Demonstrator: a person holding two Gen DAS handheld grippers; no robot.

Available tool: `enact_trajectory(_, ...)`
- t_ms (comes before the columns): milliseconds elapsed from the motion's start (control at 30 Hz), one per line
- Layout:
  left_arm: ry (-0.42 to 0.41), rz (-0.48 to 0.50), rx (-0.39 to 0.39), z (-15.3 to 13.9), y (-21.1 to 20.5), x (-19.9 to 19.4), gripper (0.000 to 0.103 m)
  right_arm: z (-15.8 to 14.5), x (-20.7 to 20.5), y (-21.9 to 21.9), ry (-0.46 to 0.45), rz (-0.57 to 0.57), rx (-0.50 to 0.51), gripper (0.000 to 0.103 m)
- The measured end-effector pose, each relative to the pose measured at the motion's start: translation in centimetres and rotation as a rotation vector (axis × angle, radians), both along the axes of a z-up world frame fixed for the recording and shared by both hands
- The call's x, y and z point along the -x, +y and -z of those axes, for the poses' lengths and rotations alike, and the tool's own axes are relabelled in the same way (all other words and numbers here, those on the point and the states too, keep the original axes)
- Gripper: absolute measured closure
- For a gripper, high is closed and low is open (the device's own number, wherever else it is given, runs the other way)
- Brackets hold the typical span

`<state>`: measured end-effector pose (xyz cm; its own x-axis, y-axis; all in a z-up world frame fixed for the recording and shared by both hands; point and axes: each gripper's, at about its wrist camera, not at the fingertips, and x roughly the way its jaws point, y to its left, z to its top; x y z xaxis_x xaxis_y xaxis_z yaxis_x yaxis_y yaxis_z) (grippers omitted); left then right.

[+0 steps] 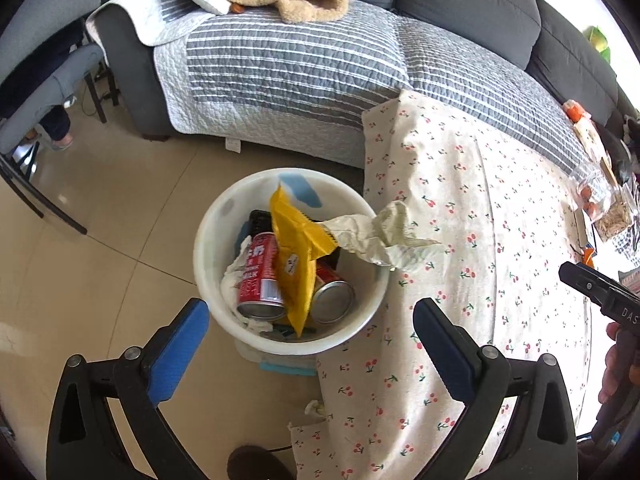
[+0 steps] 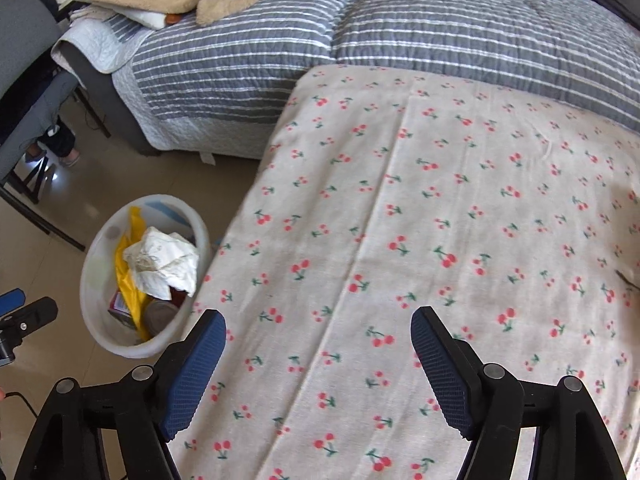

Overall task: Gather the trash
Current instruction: 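Carry the paper wrapper over the bin and open the right gripper, then grasp the orange peel on the cloth with the right gripper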

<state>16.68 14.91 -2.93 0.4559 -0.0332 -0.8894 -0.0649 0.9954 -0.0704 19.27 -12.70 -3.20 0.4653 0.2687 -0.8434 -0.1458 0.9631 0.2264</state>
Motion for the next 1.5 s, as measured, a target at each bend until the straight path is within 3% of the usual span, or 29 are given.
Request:
enact_trajectory(300,-0.025,0.075,0.012,-0.5,-7.1,-0.9,0.0,1.7,0.3,-8.9,0.076,0.211,-0.029,0.017)
enact_trajectory(633,-0.021,0.136,0.035,0.1,-12.2,-2.4,0.0,2.4,-0.9,-18.7,0.086,0.399,0.192,0.017)
enact_trajectory(833,-0.004,0.157,0.037,0.7,-14.1,-3.0,0.0,4.5,-1.5,-21.3,0.138,0.425,0.222,0.018)
enact_trajectory(1033,0.005,0.188,0.05,0.9,-16.5,-3.1,0.0,5.9,-2.3,-21.7,0.151,0.412,0.233,0.039)
enact_trajectory(1133,0.001,0.214,0.048,0.8,-18.0,-2.8,0.0,5.7,-2.4,-21.9,0.134,0.412,0.267,0.057)
enact_trajectory(1200,-0.012,0.236,0.033,0.8,-19.4,-2.4,0.0,5.4,-2.2,-22.2,0.13,0.4,0.264,0.078)
enact_trajectory(1300,-0.023,0.277,0.015,1.1,-21.6,-1.8,0.0,5.1,-1.6,-22.8,0.141,0.372,0.199,0.083)
enact_trajectory(1500,-0.003,0.366,-0.007,2.0,-27.5,-1.7,0.0,2.7,1.3,-24.8,0.11,0.342,0.121,0.085)
